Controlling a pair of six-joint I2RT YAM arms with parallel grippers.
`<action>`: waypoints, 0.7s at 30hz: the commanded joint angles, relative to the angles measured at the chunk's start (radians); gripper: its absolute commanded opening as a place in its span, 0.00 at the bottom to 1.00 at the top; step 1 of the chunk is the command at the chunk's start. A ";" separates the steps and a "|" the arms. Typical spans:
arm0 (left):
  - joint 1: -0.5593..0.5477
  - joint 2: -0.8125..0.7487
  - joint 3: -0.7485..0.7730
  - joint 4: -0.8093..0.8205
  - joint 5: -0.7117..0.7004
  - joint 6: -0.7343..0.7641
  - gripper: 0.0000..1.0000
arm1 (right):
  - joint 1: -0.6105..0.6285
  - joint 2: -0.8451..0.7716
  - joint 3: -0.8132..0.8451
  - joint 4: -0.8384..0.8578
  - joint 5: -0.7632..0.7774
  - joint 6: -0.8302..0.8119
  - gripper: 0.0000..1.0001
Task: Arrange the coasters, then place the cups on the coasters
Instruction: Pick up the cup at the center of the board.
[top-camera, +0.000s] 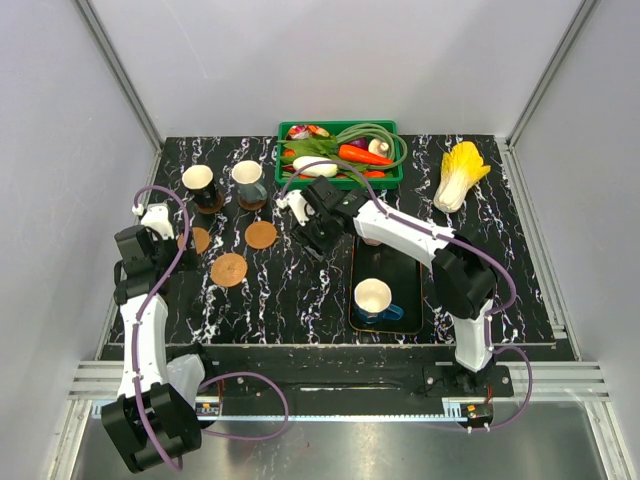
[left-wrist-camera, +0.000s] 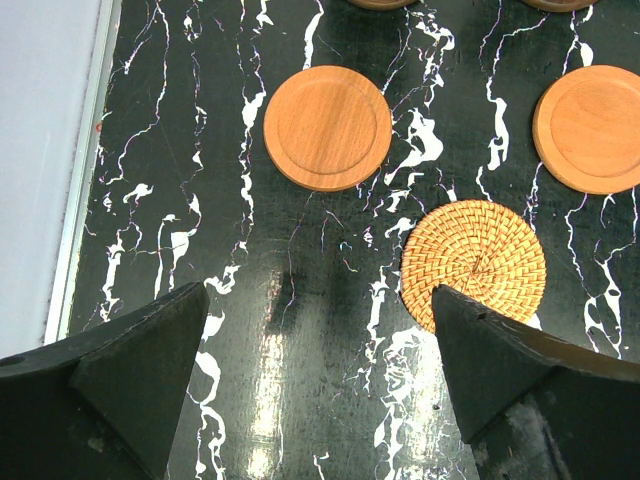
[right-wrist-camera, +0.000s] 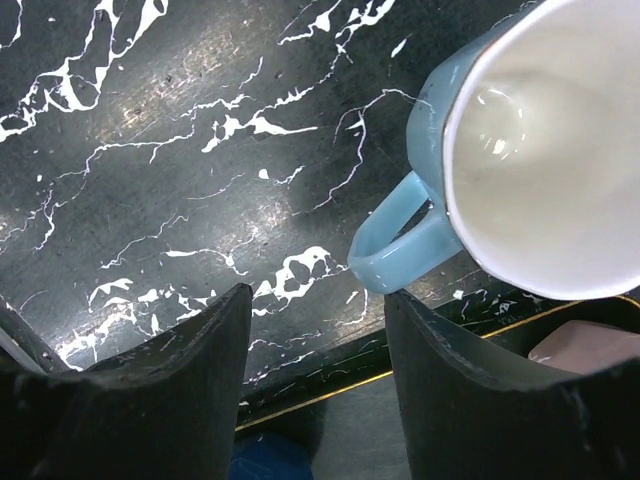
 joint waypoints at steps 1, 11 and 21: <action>0.006 -0.011 -0.003 0.057 0.015 0.011 0.99 | 0.025 -0.027 0.045 -0.013 -0.044 -0.017 0.61; 0.004 -0.009 -0.002 0.057 0.015 0.011 0.99 | 0.045 0.008 0.077 0.032 -0.027 0.001 0.60; 0.006 -0.014 -0.002 0.056 0.015 0.011 0.99 | 0.048 0.009 0.105 0.007 -0.030 -0.005 0.61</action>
